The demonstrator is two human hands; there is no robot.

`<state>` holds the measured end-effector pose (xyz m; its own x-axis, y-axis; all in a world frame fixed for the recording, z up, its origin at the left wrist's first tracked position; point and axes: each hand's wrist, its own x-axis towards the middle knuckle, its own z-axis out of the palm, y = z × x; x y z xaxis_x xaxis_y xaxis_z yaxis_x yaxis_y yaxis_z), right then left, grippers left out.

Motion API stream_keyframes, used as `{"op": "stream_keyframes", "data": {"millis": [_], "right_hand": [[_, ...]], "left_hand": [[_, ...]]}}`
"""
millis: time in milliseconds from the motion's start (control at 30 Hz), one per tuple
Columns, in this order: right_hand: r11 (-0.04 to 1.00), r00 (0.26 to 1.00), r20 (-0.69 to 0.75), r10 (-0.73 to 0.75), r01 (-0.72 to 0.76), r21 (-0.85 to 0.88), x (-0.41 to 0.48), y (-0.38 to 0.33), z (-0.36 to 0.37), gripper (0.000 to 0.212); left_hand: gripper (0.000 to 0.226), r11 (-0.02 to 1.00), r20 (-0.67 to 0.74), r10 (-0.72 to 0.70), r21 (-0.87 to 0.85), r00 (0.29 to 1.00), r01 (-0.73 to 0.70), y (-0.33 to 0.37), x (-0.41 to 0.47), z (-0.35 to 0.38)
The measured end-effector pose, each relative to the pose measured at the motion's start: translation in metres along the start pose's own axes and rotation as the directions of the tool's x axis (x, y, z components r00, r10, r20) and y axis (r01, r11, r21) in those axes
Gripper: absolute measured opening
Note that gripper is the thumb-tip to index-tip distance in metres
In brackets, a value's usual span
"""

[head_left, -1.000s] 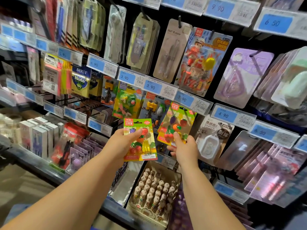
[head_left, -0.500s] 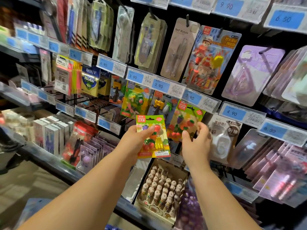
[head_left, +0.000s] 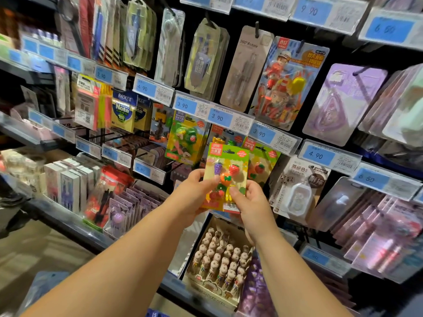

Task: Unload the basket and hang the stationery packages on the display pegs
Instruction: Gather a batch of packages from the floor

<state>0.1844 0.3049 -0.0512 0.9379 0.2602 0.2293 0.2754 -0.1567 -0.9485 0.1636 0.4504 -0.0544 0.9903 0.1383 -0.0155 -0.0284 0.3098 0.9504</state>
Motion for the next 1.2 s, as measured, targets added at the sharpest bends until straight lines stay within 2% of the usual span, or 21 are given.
{"op": "stream_keyframes", "data": {"millis": [100,233,400,500,600,733,900,1033,1100,1200], "right_hand": [[0.999,0.994,-0.107,-0.039,0.043,0.033,-0.002,0.003,-0.006,0.010],[0.993,0.975,-0.186,-0.119,0.122,0.006,-0.004,0.007,-0.016,0.010],[0.994,0.967,-0.246,-0.058,0.079,0.076,-0.002,0.007,-0.025,0.014],[0.995,0.962,-0.268,-0.051,0.071,0.068,0.002,0.008,-0.027,0.021],[0.996,0.957,-0.285,-0.059,0.075,0.047,0.005,0.008,-0.027,0.015],[0.997,0.944,-0.326,-0.055,0.070,0.033,0.009,0.011,-0.026,0.019],[0.998,0.935,-0.349,-0.064,0.058,-0.027,0.014,0.013,-0.030,0.011],[0.996,0.911,-0.409,-0.052,0.020,-0.082,0.022,0.017,-0.034,0.016],[0.994,0.912,-0.409,-0.032,-0.014,-0.109,0.027,0.021,-0.035,0.027],[0.968,0.918,-0.392,-0.060,-0.043,-0.248,0.027,0.029,-0.038,0.035]], "left_hand": [[0.015,0.994,0.007,0.009,0.112,1.000,-0.010,-0.005,0.003,0.007],[0.015,0.973,-0.042,0.075,0.224,0.996,-0.064,-0.007,0.008,0.020],[0.022,0.927,-0.084,0.130,0.363,0.988,-0.091,-0.006,0.018,0.027],[0.021,0.926,-0.107,0.148,0.364,0.983,-0.100,-0.008,0.020,0.030],[0.018,0.926,-0.127,0.148,0.365,0.981,-0.092,-0.006,0.023,0.034],[0.015,0.924,-0.113,0.141,0.373,0.984,-0.089,-0.004,0.031,0.036],[0.016,0.907,-0.156,0.147,0.416,0.977,-0.070,-0.009,0.043,0.036],[0.019,0.856,-0.216,0.202,0.513,0.955,-0.065,-0.010,0.052,0.040],[0.021,0.832,-0.251,0.224,0.552,0.942,-0.050,-0.011,0.055,0.042],[0.025,0.800,-0.272,0.255,0.599,0.928,-0.044,-0.013,0.055,0.043]]}}
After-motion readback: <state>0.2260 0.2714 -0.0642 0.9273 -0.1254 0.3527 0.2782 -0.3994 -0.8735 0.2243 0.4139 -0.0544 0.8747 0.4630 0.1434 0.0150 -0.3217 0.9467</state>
